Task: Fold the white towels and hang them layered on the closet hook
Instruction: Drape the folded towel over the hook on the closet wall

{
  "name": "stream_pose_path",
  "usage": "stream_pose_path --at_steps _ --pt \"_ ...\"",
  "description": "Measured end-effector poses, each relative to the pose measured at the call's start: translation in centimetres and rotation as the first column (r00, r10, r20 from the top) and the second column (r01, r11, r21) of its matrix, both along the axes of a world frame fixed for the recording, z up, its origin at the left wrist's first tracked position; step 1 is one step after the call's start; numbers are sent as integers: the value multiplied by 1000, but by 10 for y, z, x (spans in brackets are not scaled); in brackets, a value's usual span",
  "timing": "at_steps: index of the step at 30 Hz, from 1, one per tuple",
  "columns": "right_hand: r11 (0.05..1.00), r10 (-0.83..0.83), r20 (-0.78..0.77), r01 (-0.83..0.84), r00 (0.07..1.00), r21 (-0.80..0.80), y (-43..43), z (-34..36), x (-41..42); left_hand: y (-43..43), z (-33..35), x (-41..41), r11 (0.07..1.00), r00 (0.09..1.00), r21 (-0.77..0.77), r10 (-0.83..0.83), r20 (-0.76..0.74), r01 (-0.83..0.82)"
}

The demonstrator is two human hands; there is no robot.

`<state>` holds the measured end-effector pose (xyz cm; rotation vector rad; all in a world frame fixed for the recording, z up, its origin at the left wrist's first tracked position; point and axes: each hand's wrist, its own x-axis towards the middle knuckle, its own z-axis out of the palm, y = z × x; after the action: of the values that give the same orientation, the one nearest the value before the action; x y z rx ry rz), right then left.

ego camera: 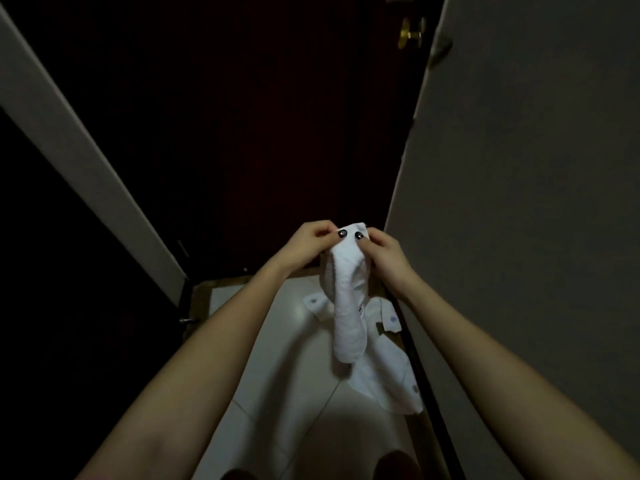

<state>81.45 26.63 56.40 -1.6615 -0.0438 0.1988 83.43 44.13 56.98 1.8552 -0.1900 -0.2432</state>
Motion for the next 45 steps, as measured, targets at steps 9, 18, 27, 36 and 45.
stream_pose_path --at_steps 9,18,27,36,45 --pt "987 69 54 -76 996 140 59 250 -27 94 235 -64 995 997 66 71 8 -71" --pt "970 118 131 -142 984 197 114 315 -85 134 332 -154 951 914 60 274 300 -304" --pt "832 518 125 -532 846 154 151 288 -145 127 341 -268 764 727 -296 641 245 -573" --pt "427 887 35 -846 461 318 168 294 -209 96 343 -383 558 527 -418 826 199 -717" --pt "144 967 210 -989 146 28 162 298 -281 51 329 -507 63 -1 -212 958 288 -975"
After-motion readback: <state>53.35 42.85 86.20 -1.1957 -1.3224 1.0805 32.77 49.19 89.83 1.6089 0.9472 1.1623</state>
